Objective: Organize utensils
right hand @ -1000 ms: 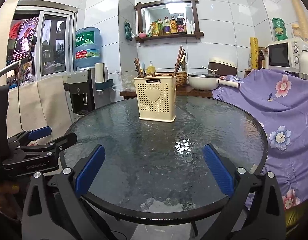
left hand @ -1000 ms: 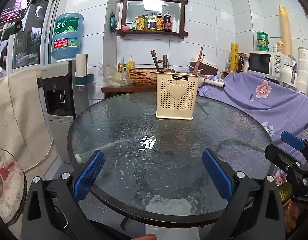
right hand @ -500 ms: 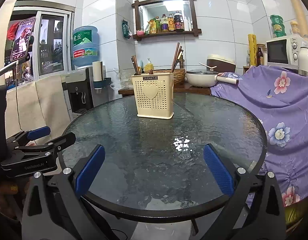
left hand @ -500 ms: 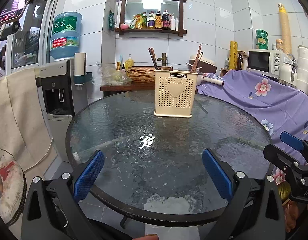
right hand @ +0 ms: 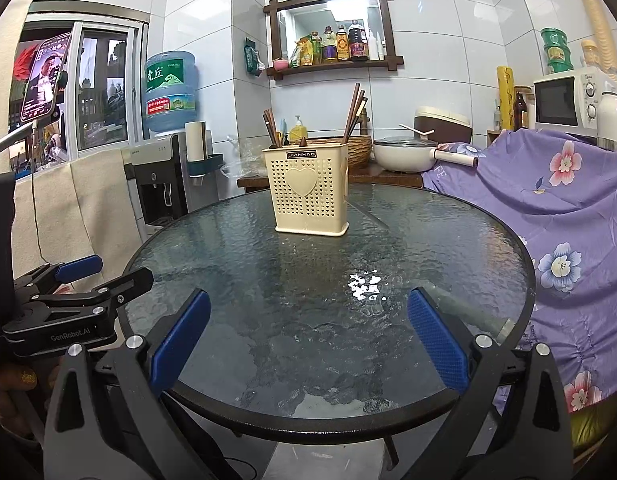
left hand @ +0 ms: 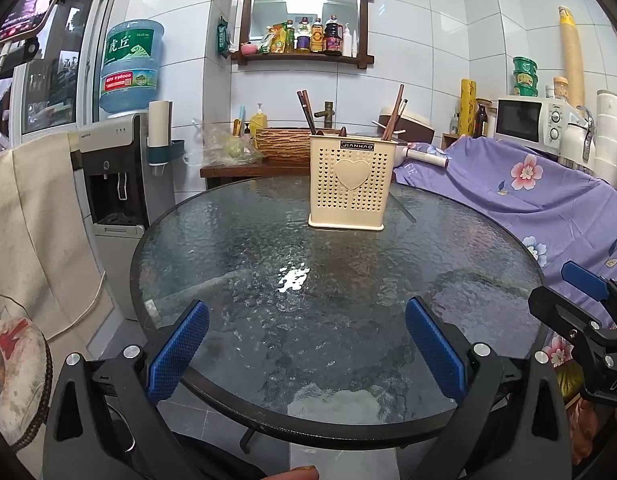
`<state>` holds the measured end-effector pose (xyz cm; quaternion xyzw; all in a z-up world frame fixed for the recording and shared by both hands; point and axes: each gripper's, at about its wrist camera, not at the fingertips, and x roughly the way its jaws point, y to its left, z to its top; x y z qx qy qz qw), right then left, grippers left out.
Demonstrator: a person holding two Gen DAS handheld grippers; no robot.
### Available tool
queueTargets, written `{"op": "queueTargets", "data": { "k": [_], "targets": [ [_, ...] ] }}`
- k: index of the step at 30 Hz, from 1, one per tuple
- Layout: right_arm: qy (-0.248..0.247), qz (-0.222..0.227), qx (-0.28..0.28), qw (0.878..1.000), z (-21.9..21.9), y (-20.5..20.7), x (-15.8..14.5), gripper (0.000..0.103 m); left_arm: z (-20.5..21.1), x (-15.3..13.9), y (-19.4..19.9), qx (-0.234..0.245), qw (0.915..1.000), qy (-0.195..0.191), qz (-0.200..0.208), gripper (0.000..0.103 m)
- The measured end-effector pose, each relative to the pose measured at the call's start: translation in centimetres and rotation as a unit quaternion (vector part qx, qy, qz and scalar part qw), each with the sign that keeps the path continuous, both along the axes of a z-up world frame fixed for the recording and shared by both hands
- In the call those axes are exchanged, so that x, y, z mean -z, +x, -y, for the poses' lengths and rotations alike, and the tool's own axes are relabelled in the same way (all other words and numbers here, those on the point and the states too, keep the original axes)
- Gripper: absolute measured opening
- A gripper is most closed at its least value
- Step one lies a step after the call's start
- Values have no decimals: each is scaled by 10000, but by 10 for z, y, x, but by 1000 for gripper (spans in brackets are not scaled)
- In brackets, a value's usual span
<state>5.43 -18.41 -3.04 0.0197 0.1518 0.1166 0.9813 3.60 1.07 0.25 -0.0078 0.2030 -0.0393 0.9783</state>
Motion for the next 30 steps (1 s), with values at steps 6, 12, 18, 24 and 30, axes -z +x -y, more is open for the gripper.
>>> {"op": "queueTargets", "data": {
  "k": [6,12,18,24,30],
  "targets": [
    [3,-10,-2,10000,-1,0,0,97,0,0,0,3,10000,-5,3,97],
    [-8,-10,6,10000,-3,-1,1,97,-1,0,0,3,10000,-3,-20,97],
    [-13,-15,13,10000,-5,-1,3,97,-2,2,1,25,10000,-22,-66,97],
    [-9,-24,16,10000,-6,-1,3,97,-2,2,2,32,10000,21,-68,97],
    [-10,-24,21,10000,-6,-1,3,97,-1,2,3,49,9999,6,-89,97]
  ]
}}
